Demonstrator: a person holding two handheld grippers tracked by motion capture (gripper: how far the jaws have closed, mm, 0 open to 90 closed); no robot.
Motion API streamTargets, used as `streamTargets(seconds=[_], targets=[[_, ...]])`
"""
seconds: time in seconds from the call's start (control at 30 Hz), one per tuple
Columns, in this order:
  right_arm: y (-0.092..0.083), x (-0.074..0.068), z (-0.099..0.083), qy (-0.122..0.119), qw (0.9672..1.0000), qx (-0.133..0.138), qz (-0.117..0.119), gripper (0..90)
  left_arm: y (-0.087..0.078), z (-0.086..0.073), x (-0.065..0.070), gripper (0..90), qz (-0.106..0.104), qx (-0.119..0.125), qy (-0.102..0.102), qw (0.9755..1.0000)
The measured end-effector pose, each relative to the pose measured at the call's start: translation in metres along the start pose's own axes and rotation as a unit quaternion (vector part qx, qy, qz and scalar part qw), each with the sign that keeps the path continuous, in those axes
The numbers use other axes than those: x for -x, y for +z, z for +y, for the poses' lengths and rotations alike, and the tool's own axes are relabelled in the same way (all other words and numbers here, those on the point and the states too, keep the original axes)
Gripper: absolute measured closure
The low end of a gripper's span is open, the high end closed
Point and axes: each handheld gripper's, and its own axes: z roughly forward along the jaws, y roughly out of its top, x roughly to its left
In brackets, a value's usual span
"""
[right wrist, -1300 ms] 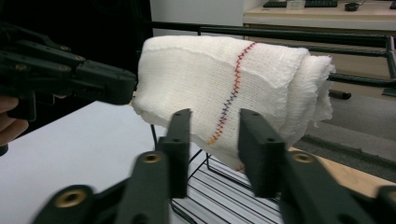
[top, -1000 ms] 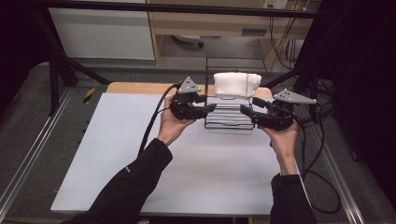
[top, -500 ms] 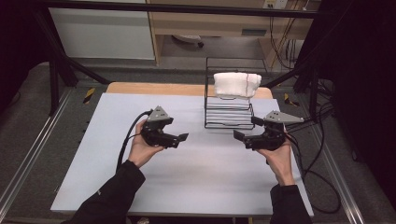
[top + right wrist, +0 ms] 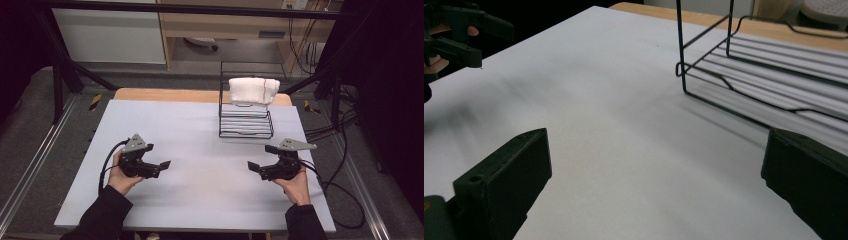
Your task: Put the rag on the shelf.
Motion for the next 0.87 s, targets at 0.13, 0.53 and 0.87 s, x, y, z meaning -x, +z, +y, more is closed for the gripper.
streamTargets(seconds=[0.13, 0.53, 0.87], targets=[[-0.002, 0.004, -0.016, 0.004, 1.0, -0.008, 0.001, 0.3, -0.006, -0.021, -0.007, 9.0, 0.007, -0.006, -0.013, 0.9999], [-0.009, 0.016, -0.051, 0.024, 0.9995, -0.018, -0.006, 0.2, -0.017, -0.056, -0.021, 9.5, 0.012, -0.014, -0.034, 0.9993], [-0.008, 0.015, -0.055, 0.02, 0.9992, -0.033, -0.004, 0.2, -0.017, -0.061, -0.02, 9.6, 0.02, -0.018, -0.034, 0.9991]])
